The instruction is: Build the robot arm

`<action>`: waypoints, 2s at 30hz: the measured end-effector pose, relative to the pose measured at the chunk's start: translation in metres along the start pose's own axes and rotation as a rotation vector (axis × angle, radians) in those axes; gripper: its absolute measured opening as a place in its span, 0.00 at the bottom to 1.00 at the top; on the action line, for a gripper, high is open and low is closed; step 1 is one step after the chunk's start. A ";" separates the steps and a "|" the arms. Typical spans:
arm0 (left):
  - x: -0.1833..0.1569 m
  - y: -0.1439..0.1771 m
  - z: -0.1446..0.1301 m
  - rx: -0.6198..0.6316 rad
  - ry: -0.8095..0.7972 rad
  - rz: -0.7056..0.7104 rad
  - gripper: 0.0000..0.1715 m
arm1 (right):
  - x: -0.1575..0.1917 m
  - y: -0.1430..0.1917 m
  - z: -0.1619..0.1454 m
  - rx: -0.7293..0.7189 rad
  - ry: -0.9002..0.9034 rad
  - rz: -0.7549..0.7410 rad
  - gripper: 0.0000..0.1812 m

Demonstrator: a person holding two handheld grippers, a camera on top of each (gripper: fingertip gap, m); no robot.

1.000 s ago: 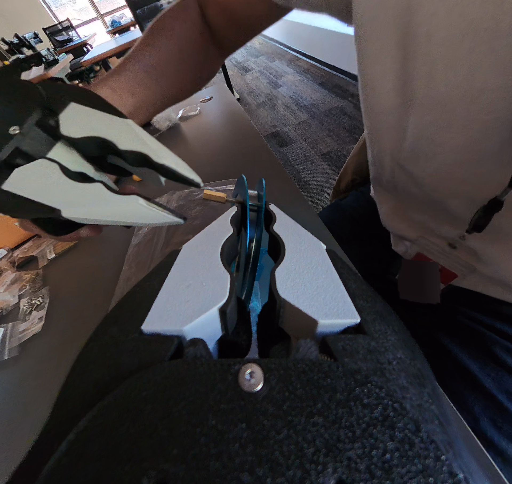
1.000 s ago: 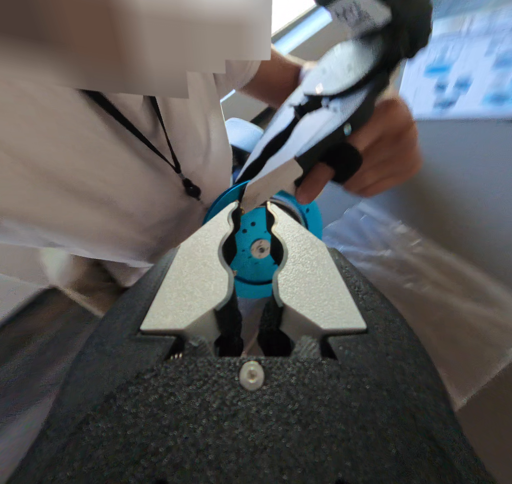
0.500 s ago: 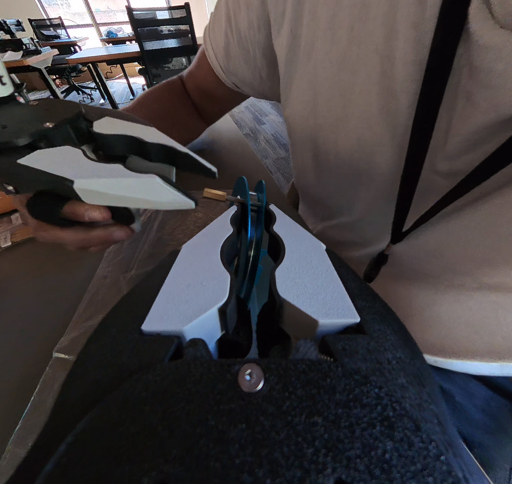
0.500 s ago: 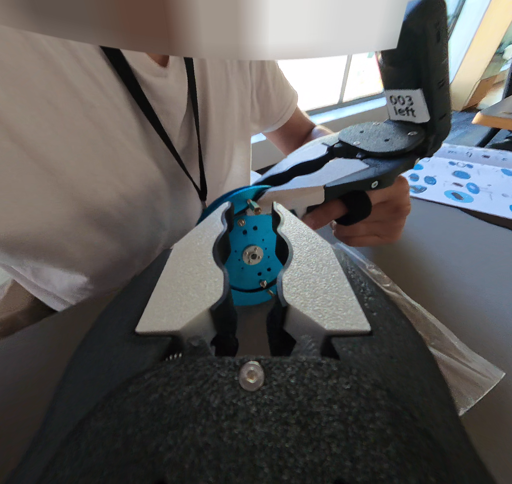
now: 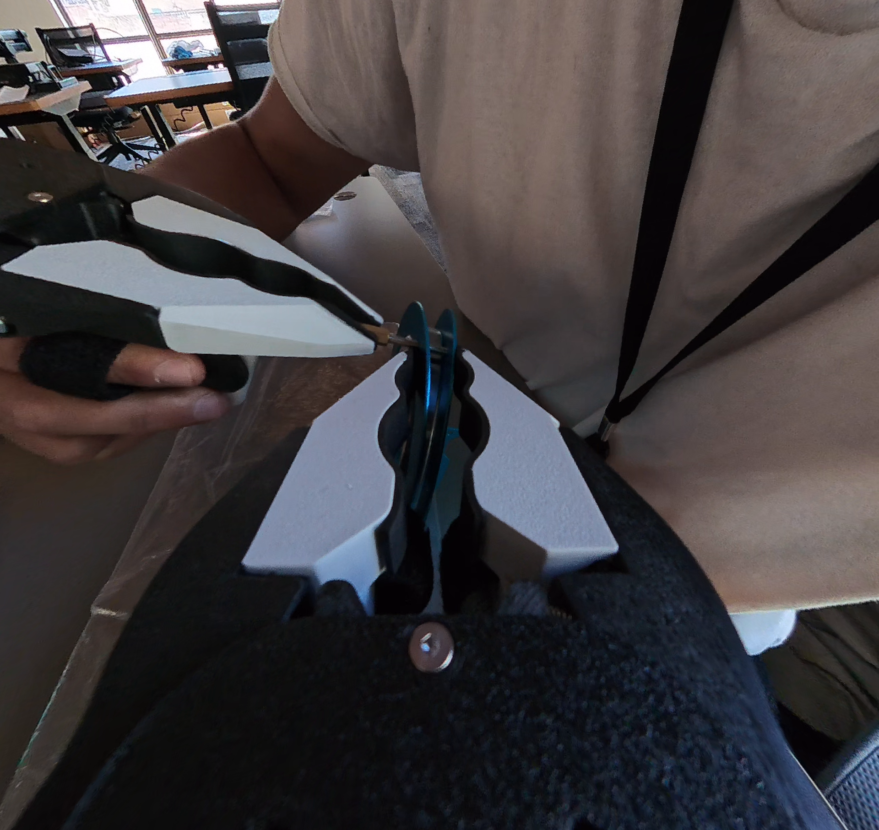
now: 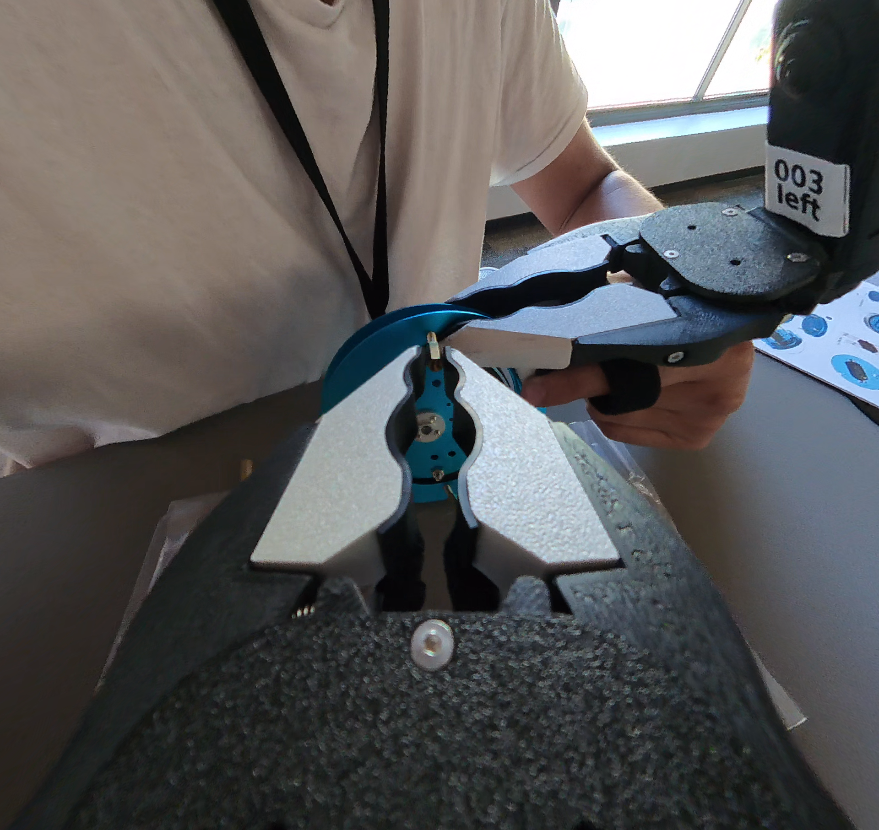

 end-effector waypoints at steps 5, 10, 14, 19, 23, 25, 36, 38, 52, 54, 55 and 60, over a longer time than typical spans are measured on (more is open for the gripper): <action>0.001 0.001 0.000 -0.004 0.004 0.003 0.09 | -0.003 0.000 0.001 0.049 -0.016 0.026 0.03; 0.005 0.004 0.000 0.014 -0.003 0.030 0.09 | -0.008 0.004 0.000 0.118 -0.464 0.052 0.03; 0.004 0.003 0.001 0.038 -0.025 0.041 0.09 | -0.008 0.004 0.001 0.199 -0.863 0.090 0.03; 0.003 0.002 0.001 0.064 -0.052 0.057 0.08 | -0.009 0.002 0.001 0.272 -1.415 0.108 0.02; 0.003 0.002 0.002 0.087 -0.073 0.075 0.08 | -0.010 0.003 -0.001 0.251 -1.815 0.115 0.03; 0.003 0.002 0.002 0.088 -0.072 0.078 0.08 | -0.009 0.003 0.000 0.271 -1.810 0.094 0.03; 0.004 0.005 0.000 0.057 -0.038 0.057 0.08 | -0.007 0.008 -0.014 0.163 -0.462 -0.091 0.13; 0.004 0.005 0.000 0.056 -0.036 0.055 0.08 | -0.007 0.005 -0.007 0.059 -0.198 -0.125 0.13; 0.006 0.007 -0.001 0.014 0.011 0.024 0.09 | -0.009 0.000 0.001 0.041 0.049 0.068 0.03; 0.007 0.007 -0.001 0.014 0.010 0.026 0.09 | -0.011 0.000 0.001 0.071 -0.066 0.088 0.03; 0.007 0.007 -0.001 0.015 0.010 0.028 0.09 | -0.012 0.000 0.001 0.102 -0.160 0.094 0.03; 0.006 0.008 -0.001 0.043 -0.016 0.043 0.09 | -0.015 -0.001 0.001 0.206 -0.758 0.175 0.03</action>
Point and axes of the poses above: each gripper's, where its closed fingertips meet, y back along the fingers, z out of its top, x = y × z across the jaws, the point moved 4 cm from there along y, back along the fingers, and after that the axes turned 10 degrees about -y, right-handed, at the moved point
